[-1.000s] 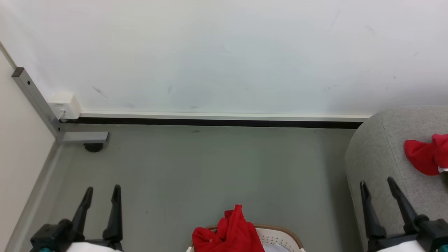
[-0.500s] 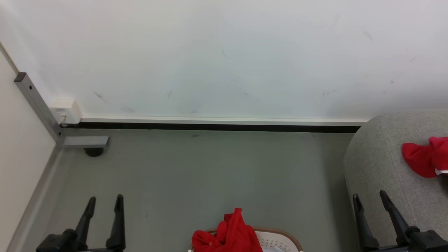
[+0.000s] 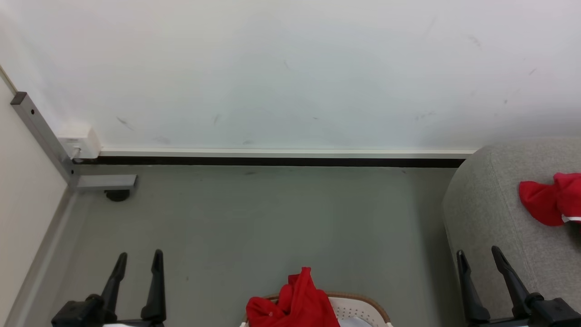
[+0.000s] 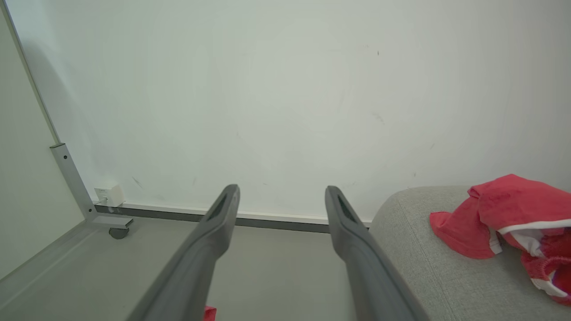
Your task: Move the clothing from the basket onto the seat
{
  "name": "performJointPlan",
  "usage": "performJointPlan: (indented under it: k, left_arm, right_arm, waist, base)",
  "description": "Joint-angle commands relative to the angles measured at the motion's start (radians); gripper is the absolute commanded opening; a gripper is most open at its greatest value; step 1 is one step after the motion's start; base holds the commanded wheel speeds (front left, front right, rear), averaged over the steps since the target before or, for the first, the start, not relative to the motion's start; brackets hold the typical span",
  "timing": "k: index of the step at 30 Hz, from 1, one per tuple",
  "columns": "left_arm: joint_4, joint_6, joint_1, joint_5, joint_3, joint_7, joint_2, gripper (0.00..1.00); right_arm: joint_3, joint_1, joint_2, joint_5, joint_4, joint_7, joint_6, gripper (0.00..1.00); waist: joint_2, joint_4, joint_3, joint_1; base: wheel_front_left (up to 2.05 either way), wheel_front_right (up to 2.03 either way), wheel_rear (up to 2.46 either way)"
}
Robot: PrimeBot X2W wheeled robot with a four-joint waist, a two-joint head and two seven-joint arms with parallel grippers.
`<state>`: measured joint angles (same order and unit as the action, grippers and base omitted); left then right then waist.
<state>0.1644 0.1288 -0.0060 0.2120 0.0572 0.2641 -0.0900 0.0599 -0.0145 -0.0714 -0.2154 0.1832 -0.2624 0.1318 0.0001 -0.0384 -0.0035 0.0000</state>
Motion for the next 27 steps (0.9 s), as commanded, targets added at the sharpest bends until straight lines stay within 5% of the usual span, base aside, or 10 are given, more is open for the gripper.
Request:
performJointPlan:
  k: [1,13,27]
  left_arm:
    - [0.004,0.002,-0.010,-0.005,0.000,0.000,-0.001,1.00]
    - [0.051,0.002,-0.087,0.031,-0.124,0.000,-0.055,1.00]
    - [0.275,0.001,-0.268,0.116,-0.362,0.000,-0.175,1.00]
  right_arm:
    - [-0.004,0.002,-0.003,0.010,-0.005,-0.003,-0.002,1.00]
    - [-0.060,-0.048,-0.022,0.021,-0.021,-0.003,-0.002,1.00]
    - [-0.135,-0.122,0.001,-0.051,-0.047,-0.002,-0.002,1.00]
  waist:
    - [-0.0001,-0.003,0.002,0.0000]
    - [-0.0001,-0.068,0.101,0.0000]
    - [-0.0001,-0.163,0.274,0.0000]
  base:
    - [0.00,0.00,0.00]
    - [0.00,0.00,0.00]
    - [0.00,0.00,0.00]
